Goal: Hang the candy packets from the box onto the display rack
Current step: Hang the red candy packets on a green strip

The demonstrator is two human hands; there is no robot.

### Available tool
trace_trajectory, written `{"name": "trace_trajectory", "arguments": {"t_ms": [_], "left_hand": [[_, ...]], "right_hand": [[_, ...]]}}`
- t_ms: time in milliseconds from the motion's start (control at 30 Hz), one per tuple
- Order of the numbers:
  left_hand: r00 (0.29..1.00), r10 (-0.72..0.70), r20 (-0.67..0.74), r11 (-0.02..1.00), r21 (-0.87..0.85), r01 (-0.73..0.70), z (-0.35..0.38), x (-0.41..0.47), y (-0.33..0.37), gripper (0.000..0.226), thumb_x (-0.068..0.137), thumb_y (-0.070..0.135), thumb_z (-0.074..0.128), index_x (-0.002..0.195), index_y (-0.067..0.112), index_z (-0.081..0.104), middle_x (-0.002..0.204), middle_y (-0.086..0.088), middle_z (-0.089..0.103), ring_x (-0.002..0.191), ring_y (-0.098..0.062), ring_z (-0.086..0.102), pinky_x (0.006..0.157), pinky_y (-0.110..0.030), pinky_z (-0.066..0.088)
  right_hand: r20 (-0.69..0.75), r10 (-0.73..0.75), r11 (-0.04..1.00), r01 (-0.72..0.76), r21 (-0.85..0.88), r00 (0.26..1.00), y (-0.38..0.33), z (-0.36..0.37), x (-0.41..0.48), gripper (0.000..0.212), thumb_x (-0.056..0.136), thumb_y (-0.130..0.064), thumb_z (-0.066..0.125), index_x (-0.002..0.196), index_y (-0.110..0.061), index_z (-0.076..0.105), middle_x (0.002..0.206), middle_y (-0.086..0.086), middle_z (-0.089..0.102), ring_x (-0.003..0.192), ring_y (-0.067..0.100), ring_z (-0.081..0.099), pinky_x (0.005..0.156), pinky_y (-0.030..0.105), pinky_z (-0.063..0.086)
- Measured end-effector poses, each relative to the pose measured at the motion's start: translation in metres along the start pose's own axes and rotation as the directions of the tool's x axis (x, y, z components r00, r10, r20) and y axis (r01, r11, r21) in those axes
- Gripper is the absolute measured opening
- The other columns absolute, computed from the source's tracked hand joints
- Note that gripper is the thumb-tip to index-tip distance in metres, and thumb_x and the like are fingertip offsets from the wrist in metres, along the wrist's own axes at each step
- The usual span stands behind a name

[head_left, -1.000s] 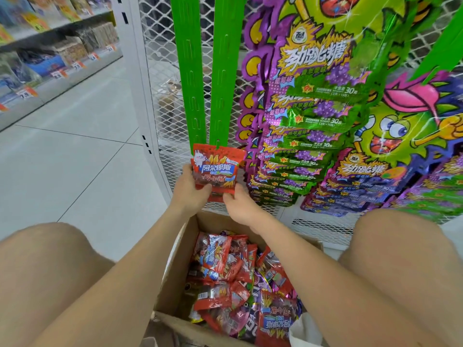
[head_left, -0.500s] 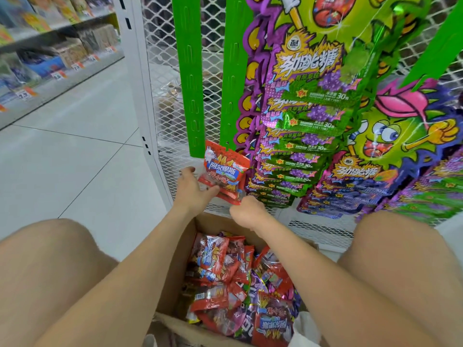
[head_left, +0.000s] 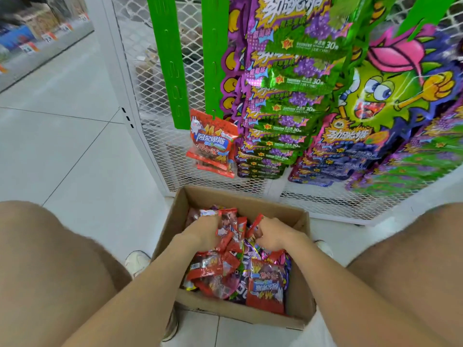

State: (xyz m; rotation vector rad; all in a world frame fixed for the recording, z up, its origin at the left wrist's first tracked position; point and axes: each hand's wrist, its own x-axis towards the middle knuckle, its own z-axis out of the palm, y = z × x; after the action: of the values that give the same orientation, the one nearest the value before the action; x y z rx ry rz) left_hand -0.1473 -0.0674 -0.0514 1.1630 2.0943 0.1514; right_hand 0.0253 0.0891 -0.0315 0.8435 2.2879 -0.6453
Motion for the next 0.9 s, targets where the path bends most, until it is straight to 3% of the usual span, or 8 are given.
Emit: {"name": "trace_trajectory", "arguments": {"t_ms": [133,267,333,433,567,667,800,900], "left_hand": [[0.993,-0.014,0.116,1.0,-0.008,0.015,0.046,0.002,-0.008,0.039,0.098,0.021,0.068,0.134,0.008,0.056,0.13,-0.014,0.062,0.117,-0.034,0.061,0.094,-0.041,0.052],[0.971,-0.049,0.234,0.999,0.016,0.046,0.071,0.005,-0.016,0.043,0.094,0.017,0.067,0.135,0.013,0.053,0.125,-0.011,0.064,0.108,-0.029,0.065,0.082,-0.041,0.06],[0.963,-0.069,0.259,0.998,0.027,0.065,0.075,0.008,-0.016,0.038,0.094,0.017,0.066,0.13,0.014,0.055,0.121,-0.011,0.066,0.1,-0.027,0.067,0.076,-0.04,0.062],[0.962,-0.053,0.268,0.998,0.039,0.044,0.075,0.015,-0.009,0.032,0.099,0.017,0.063,0.13,0.012,0.057,0.122,-0.013,0.066,0.095,-0.025,0.064,0.073,-0.038,0.057],[0.963,-0.029,0.269,0.999,0.023,0.024,0.074,0.019,-0.002,0.037,0.101,0.017,0.064,0.137,0.014,0.06,0.131,-0.01,0.063,0.112,-0.028,0.061,0.086,-0.037,0.054],[0.962,-0.014,0.274,0.995,-0.089,0.04,0.062,0.013,0.004,0.052,0.091,0.023,0.08,0.138,0.016,0.06,0.133,-0.007,0.063,0.114,-0.026,0.063,0.088,-0.033,0.052],[0.971,-0.031,0.236,0.92,-0.373,0.12,0.025,-0.002,0.005,0.037,0.08,0.025,0.093,0.11,0.02,0.072,0.106,0.002,0.077,0.1,-0.018,0.072,0.091,-0.036,0.057],[0.996,-0.073,0.053,0.699,-0.71,0.089,-0.007,-0.018,0.009,0.026,0.083,0.014,0.091,0.105,0.012,0.078,0.105,-0.01,0.082,0.099,-0.028,0.078,0.094,-0.042,0.061]], "right_hand": [[0.08,0.091,0.992,-0.097,0.076,0.993,0.028,0.056,0.01,0.017,0.097,-0.02,0.068,0.105,-0.015,0.053,0.095,0.007,0.061,0.092,0.031,0.065,0.064,0.034,0.051],[0.183,0.102,0.994,-0.106,0.012,0.978,0.041,0.099,0.011,0.079,0.1,-0.01,0.061,0.163,-0.006,0.014,0.117,0.012,0.057,0.103,0.03,0.061,0.084,0.038,0.05],[0.197,0.131,0.991,-0.126,-0.038,0.972,0.045,0.116,0.016,0.095,0.098,-0.012,0.067,0.166,-0.01,0.001,0.145,0.02,0.046,0.133,0.04,0.05,0.105,0.048,0.048],[0.154,0.142,0.984,-0.123,-0.129,0.978,0.045,0.121,0.018,0.092,0.092,-0.029,0.077,0.162,-0.015,0.02,0.159,0.019,0.033,0.148,0.043,0.034,0.119,0.058,0.034],[0.218,0.002,1.0,-0.006,0.015,0.976,0.038,0.102,0.018,0.039,0.09,-0.034,0.081,0.116,-0.014,0.061,0.118,0.01,0.064,0.106,0.029,0.064,0.088,0.038,0.054],[0.096,-0.083,0.971,0.059,0.23,0.992,0.025,0.072,0.013,0.029,0.09,-0.03,0.081,0.083,-0.012,0.058,0.082,0.003,0.059,0.079,0.021,0.058,0.061,0.031,0.039],[-0.088,-0.077,0.779,0.115,0.617,0.993,0.007,0.018,-0.001,0.038,0.082,-0.031,0.088,0.111,-0.013,0.071,0.103,-0.003,0.075,0.09,0.014,0.072,0.081,0.035,0.058],[-0.156,-0.005,0.629,0.124,0.768,0.988,0.002,-0.007,-0.016,0.054,0.074,-0.024,0.094,0.122,-0.019,0.069,0.113,0.002,0.079,0.098,0.023,0.077,0.089,0.045,0.063]]}}
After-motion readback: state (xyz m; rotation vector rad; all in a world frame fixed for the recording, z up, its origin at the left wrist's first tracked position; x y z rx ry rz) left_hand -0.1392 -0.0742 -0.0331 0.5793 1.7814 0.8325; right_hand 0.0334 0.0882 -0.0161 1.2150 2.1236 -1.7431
